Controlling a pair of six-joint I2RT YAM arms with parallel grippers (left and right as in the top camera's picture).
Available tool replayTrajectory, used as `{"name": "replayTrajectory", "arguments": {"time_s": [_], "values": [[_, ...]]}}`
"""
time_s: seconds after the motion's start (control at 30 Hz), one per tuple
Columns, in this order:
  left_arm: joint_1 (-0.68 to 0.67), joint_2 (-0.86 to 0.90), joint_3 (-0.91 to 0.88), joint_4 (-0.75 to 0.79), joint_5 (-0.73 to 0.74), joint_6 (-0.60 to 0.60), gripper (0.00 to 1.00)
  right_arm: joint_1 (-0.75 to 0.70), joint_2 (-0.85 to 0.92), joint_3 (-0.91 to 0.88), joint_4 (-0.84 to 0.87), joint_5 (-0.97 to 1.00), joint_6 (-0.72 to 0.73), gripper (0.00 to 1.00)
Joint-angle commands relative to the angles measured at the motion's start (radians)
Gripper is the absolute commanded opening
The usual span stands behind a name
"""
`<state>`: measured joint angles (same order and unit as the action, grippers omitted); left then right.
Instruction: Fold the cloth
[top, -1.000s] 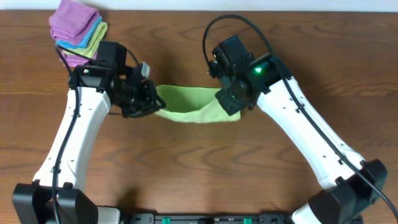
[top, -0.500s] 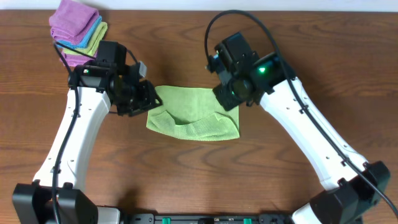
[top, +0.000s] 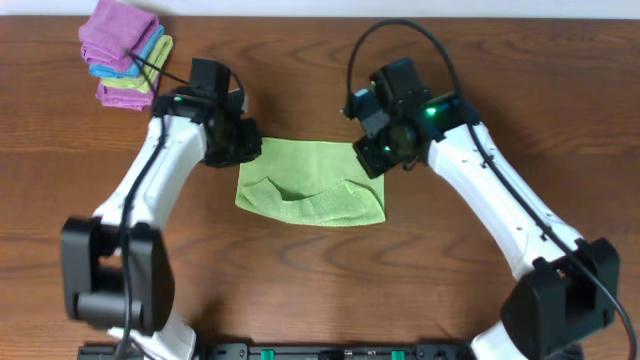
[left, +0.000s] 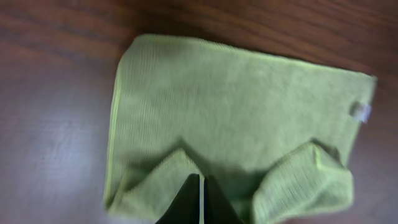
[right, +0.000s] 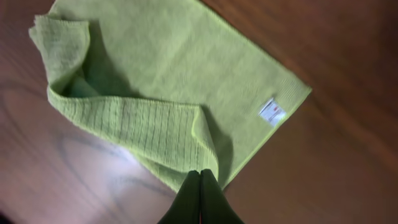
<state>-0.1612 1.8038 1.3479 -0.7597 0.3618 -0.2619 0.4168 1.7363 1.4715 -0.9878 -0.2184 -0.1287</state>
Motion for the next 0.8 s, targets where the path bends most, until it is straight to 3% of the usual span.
{"name": "replayTrajectory", "arguments": {"time_s": [0.0,0.17,0.53,0.77], "values": [[-0.006,0.051,0.008,0.034,-0.013,-0.008,0.06,-0.045,0.007,-0.034,0.0,-0.143,-0.047,0.02],[-0.01,0.101,0.008,0.088,0.002,-0.024,0.06,-0.051,0.007,-0.101,0.04,-0.164,-0.079,0.02],[-0.031,0.179,0.008,0.13,-0.037,-0.056,0.06,-0.049,0.087,-0.215,0.367,-0.113,-0.024,0.02],[-0.031,0.192,0.008,0.138,-0.08,-0.061,0.06,-0.049,0.191,-0.215,0.405,-0.107,-0.005,0.02]]}}
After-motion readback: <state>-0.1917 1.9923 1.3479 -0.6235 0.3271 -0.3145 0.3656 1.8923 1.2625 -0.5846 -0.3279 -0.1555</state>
